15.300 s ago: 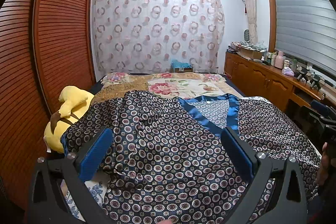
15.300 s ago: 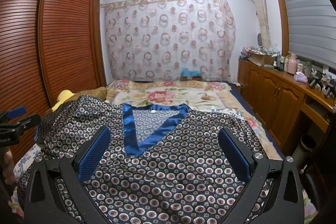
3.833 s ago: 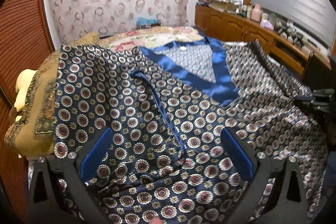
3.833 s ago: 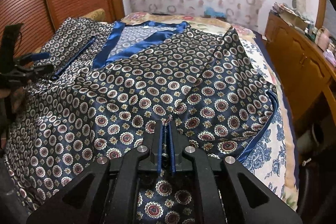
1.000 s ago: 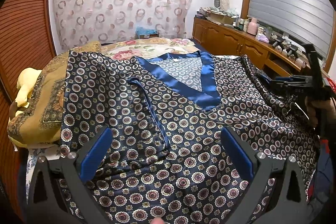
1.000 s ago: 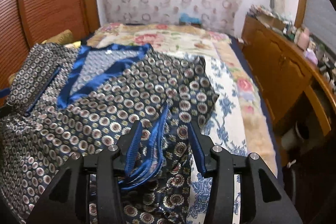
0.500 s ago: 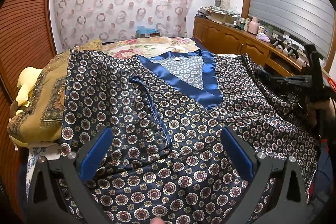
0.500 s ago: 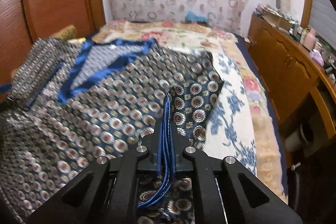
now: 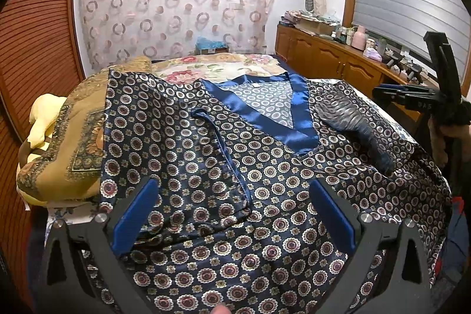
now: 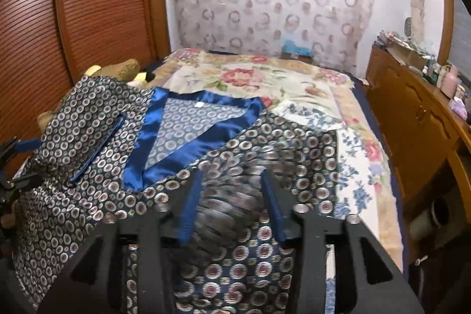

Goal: Fold small clothes

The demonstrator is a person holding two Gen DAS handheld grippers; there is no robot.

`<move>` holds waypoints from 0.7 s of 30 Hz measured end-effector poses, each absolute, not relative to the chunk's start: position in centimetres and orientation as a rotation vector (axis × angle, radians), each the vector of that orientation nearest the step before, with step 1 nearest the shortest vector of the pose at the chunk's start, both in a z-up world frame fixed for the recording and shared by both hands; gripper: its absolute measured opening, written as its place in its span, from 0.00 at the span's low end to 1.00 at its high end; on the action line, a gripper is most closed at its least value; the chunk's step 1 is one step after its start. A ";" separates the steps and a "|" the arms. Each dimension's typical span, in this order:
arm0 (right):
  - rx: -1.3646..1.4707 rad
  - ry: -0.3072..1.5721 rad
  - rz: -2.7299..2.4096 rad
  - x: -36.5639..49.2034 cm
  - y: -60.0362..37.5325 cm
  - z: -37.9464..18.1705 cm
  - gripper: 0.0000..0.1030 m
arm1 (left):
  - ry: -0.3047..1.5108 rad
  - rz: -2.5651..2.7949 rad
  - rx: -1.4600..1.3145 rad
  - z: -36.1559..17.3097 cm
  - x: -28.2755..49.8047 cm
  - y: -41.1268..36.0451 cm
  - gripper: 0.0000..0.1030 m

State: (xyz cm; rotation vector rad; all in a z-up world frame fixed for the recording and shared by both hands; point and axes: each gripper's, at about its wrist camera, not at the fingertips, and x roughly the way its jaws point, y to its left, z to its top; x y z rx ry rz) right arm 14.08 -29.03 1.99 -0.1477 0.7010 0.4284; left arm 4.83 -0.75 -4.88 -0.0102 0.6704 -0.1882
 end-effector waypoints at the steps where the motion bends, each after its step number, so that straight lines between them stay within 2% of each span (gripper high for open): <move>1: -0.149 0.702 0.415 14.2 -29.3 2.0 0.45 | 0.668 -0.185 -0.014 -4.8 4.9 -0.6 1.00; 12: -0.213 0.893 0.274 17.0 -34.3 -3.8 0.46 | 0.654 -0.117 -0.033 -4.5 5.7 2.8 1.00; 17: -0.175 0.925 0.293 17.6 -35.3 -4.6 0.45 | 0.650 -0.072 -0.050 -4.3 6.3 4.7 1.00; 18: -0.180 0.925 0.304 17.5 -35.3 -4.6 0.41 | 0.649 -0.067 -0.053 -4.3 6.4 5.0 1.00; 20: -0.202 0.916 0.321 17.3 -35.1 -4.5 0.18 | 0.649 -0.059 -0.057 -4.4 6.4 5.5 1.00; 21: -0.226 0.910 0.318 17.2 -35.0 -4.4 0.14 | 0.649 -0.056 -0.057 -4.4 6.4 5.6 1.00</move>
